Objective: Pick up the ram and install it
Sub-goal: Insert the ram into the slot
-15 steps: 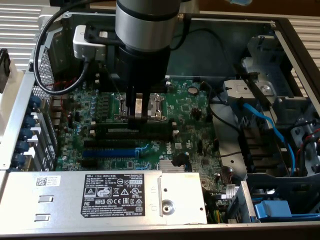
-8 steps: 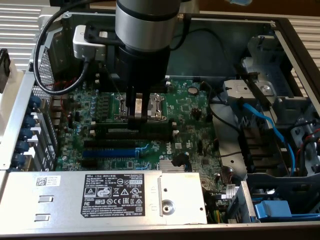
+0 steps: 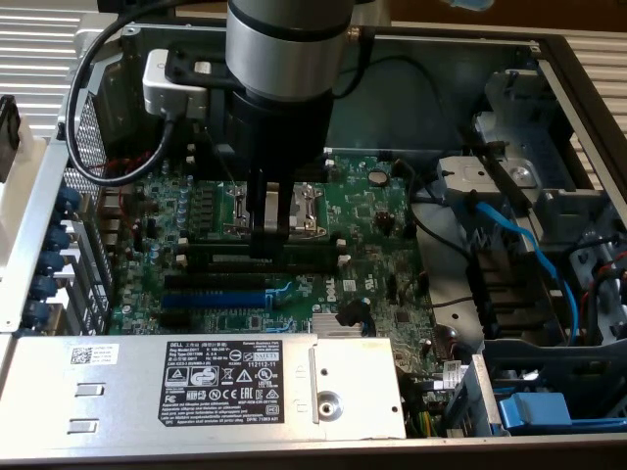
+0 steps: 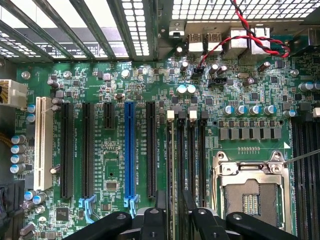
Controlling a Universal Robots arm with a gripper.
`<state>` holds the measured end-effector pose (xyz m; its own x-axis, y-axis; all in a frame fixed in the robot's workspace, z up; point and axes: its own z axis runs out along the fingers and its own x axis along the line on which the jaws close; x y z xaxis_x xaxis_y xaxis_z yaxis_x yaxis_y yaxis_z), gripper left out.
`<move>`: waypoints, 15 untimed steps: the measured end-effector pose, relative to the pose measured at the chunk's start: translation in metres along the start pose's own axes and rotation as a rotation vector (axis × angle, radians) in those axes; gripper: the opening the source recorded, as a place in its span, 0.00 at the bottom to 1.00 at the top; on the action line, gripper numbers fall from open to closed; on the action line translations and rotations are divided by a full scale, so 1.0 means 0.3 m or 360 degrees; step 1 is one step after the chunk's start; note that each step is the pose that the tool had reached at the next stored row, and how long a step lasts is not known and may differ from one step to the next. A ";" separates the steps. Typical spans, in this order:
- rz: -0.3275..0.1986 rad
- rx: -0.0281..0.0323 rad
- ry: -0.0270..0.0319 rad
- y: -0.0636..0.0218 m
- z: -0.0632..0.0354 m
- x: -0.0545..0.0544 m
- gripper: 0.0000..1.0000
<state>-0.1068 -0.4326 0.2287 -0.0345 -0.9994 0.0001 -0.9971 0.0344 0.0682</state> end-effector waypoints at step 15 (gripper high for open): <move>0.0000 0.00000 -0.00002 0.003 -0.042 0.000 0.27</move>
<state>-0.1068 -0.4325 0.2412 -0.0345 -0.9994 0.0000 -0.9971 0.0345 0.0682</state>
